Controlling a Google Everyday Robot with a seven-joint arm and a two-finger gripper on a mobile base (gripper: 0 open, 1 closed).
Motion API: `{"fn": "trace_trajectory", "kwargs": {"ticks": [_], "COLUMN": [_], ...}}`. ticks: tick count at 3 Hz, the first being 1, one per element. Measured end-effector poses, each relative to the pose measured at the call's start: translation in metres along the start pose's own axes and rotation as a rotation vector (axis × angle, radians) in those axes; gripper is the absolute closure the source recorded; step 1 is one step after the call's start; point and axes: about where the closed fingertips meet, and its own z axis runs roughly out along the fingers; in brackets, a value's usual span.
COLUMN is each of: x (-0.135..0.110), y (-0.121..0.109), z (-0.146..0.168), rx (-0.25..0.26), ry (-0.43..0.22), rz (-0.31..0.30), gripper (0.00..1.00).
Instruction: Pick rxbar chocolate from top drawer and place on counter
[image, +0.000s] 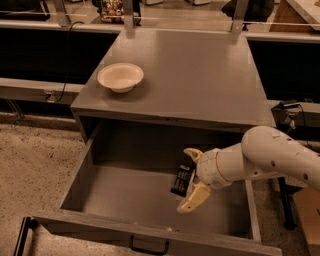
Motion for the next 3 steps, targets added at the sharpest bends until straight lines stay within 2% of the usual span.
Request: {"fn": "trace_trajectory", "kwargs": {"ticks": [1, 3], "x": [0.019, 0.04], "y": [-0.014, -0.025], "z": [0.026, 0.056], "rx": [0.012, -0.002], "ry": [-0.061, -0.054], "rz": [-0.007, 0.013], "gripper": [0.0, 0.0]}}
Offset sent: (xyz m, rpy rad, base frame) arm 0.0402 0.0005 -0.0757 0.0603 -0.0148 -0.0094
